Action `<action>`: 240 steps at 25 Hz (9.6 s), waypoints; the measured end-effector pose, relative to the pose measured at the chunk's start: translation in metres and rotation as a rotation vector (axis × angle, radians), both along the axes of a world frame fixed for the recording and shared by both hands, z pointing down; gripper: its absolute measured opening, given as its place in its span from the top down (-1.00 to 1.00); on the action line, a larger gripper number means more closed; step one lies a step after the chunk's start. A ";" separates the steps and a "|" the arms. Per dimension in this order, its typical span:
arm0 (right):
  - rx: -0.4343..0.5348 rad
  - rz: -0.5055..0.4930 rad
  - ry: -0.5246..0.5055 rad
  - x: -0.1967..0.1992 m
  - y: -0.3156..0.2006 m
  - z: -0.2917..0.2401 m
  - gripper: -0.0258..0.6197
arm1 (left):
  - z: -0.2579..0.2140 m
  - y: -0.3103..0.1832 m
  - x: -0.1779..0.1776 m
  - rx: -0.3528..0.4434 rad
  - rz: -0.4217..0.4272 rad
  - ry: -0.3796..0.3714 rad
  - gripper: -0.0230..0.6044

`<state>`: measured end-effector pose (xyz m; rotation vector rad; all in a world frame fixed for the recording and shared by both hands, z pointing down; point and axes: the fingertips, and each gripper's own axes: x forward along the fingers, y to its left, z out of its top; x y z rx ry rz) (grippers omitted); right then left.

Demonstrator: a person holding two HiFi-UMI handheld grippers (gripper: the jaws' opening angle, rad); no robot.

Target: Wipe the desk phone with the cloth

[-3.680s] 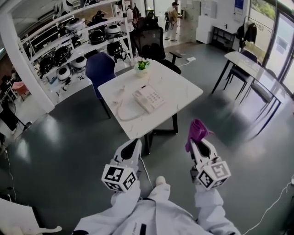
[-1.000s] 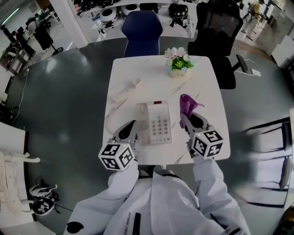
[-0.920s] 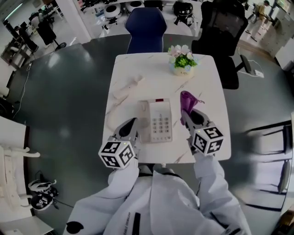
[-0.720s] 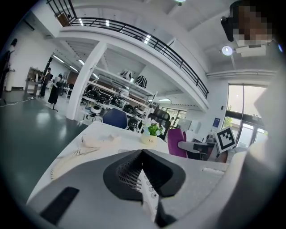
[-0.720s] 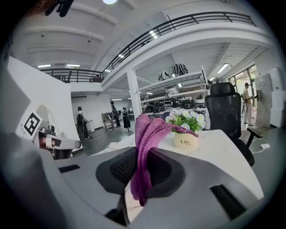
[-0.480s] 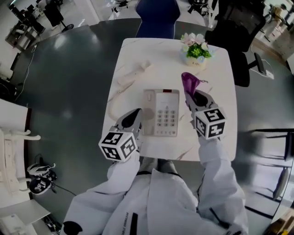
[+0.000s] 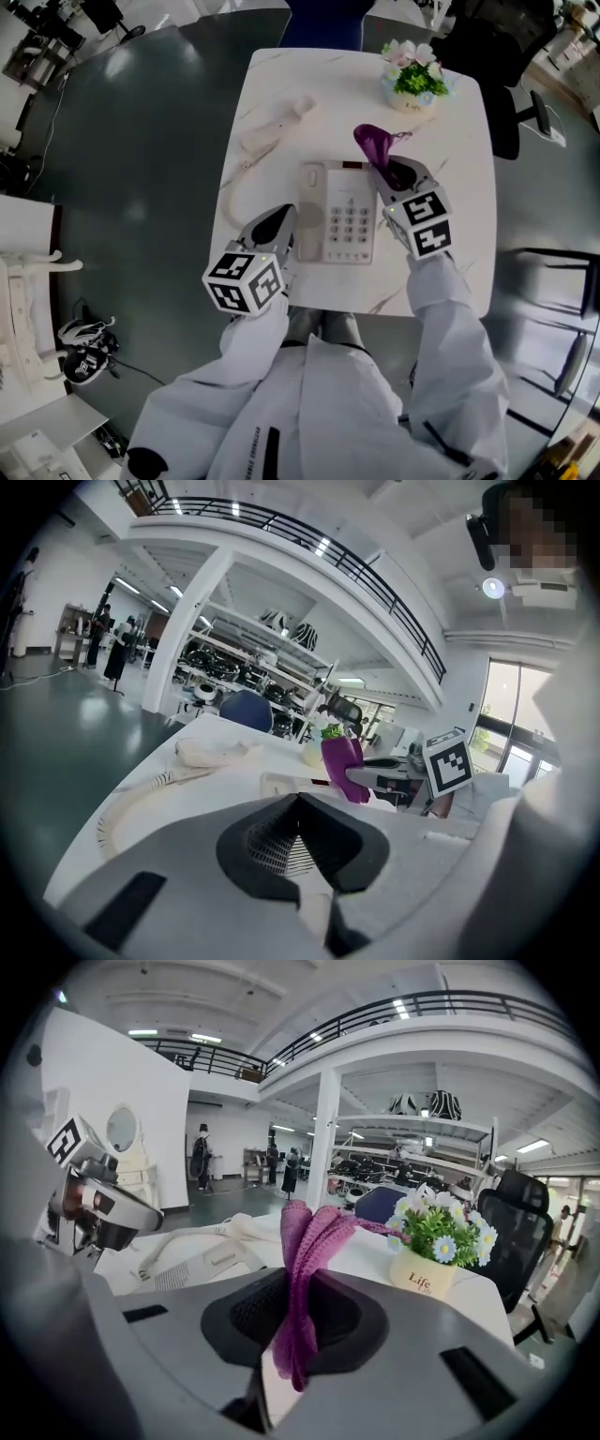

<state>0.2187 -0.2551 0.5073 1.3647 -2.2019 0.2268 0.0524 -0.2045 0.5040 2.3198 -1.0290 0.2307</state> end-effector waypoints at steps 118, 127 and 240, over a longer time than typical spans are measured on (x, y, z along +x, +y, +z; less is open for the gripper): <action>-0.485 -0.366 -0.049 -0.074 0.189 0.071 0.80 | 0.021 0.116 -0.012 -0.066 0.023 -0.029 0.93; -0.492 -0.394 -0.051 -0.081 0.205 0.074 0.80 | 0.014 0.121 -0.017 -0.046 0.003 -0.031 0.94; -0.317 -0.305 0.015 -0.112 0.027 0.046 0.80 | 0.024 0.023 -0.028 -0.046 0.000 -0.029 0.93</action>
